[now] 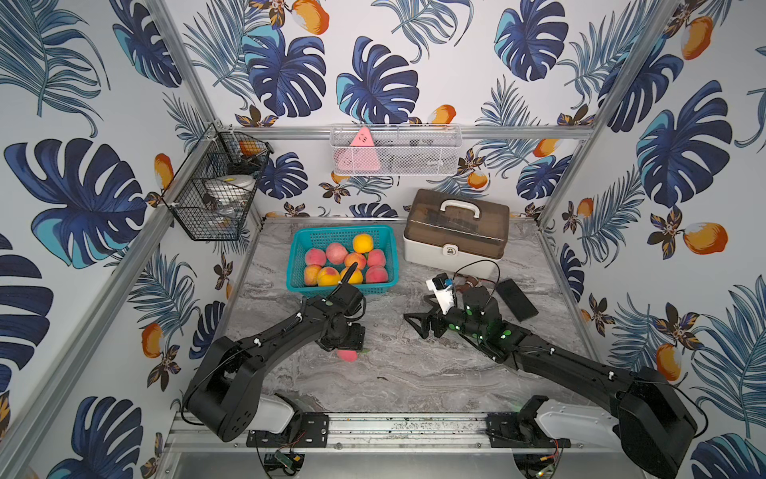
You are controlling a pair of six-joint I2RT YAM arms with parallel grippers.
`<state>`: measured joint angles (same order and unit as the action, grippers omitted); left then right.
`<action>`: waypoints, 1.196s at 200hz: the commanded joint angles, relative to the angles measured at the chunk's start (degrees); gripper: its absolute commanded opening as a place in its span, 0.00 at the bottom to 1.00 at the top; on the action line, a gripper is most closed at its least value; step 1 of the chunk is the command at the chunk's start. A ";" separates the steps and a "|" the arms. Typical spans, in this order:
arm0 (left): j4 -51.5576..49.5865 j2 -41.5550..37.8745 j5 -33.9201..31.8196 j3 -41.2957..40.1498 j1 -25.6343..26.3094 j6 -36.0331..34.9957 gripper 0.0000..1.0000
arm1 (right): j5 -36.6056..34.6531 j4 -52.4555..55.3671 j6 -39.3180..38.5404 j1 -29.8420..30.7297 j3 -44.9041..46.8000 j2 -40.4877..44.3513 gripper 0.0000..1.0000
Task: Put the peaches into the basket
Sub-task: Place the peach in the basket.
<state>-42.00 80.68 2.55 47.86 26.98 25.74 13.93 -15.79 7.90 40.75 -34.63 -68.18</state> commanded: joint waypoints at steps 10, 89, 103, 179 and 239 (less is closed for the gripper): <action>-0.38 -0.43 -0.57 0.80 0.13 0.25 0.68 | -0.93 0.91 -0.52 -0.15 -0.43 0.61 1.00; -4.48 -0.46 -1.22 10.68 0.11 -2.88 0.65 | -3.66 11.34 0.36 -1.87 -8.94 -1.65 1.00; -4.90 -0.20 -0.45 13.03 0.13 -3.15 0.65 | -3.96 13.06 0.28 -2.32 -10.57 -1.52 1.00; -6.05 5.31 -0.53 29.17 -0.51 -6.99 0.67 | -2.23 20.36 0.77 -4.67 -20.24 -2.24 1.00; -3.63 10.02 -1.95 35.41 -3.90 -7.89 0.65 | -0.60 23.41 0.11 -6.16 -25.00 -2.81 1.00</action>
<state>-46.74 89.43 1.56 81.60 24.32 19.29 11.99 5.30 8.51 34.96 -57.87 -70.54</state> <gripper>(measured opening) 0.704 0.998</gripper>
